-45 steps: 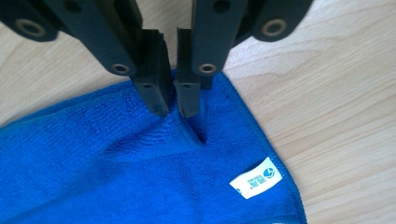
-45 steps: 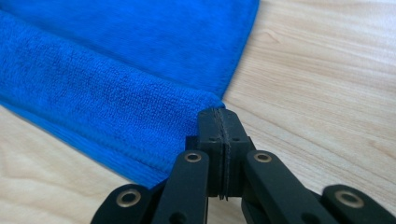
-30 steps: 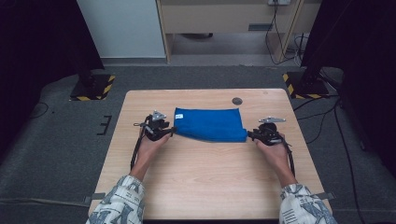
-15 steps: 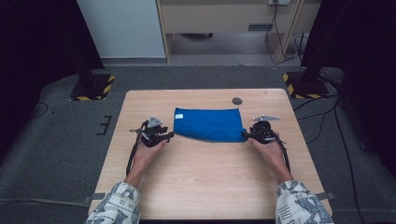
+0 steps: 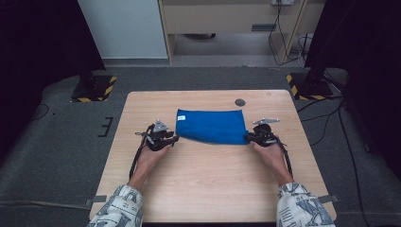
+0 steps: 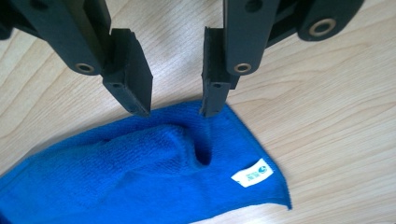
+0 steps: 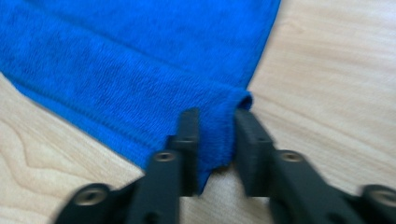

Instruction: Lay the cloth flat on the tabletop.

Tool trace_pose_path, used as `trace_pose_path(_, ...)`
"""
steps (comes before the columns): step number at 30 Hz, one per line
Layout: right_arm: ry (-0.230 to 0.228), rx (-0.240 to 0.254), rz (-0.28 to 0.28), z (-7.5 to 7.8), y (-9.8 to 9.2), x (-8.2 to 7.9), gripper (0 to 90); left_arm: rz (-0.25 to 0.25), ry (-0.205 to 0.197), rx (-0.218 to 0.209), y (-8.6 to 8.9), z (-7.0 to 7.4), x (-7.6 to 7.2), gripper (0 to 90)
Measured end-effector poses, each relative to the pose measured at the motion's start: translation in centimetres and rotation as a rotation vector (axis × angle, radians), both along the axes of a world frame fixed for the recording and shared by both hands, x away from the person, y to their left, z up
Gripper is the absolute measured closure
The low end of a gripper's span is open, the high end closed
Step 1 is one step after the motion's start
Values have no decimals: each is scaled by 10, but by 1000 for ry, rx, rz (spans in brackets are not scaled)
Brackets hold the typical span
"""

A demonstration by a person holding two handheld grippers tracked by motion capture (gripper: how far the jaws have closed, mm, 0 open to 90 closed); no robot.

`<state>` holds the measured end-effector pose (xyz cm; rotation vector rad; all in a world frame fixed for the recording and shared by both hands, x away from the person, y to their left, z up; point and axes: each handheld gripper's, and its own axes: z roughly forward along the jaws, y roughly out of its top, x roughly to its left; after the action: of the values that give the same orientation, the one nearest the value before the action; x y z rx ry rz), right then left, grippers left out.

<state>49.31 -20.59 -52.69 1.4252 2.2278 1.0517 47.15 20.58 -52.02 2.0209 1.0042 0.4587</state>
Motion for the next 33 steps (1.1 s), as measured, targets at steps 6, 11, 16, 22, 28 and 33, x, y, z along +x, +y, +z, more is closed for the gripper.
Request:
trace_pose_path(6,-66,-2,-49,9,-2,-1,849,-12,-7,9,-6,-3,4,688)
trace_pose_path(11,-84,-23,-72,13,-2,1,851,-5,-15,1,-9,0,10,692)
trace_pose_path(16,-81,-36,-124,14,-6,6,846,-20,-25,-2,-17,1,17,586)
trace_pose_path(22,-67,-41,-100,12,-3,6,851,-27,-20,-3,-23,3,28,505)
trace_pose_path(28,-71,-36,-86,14,-1,6,851,-40,21,5,-25,1,35,508)
trace_pose_path(33,-76,-36,-78,15,0,5,854,-62,35,39,-29,0,40,645)
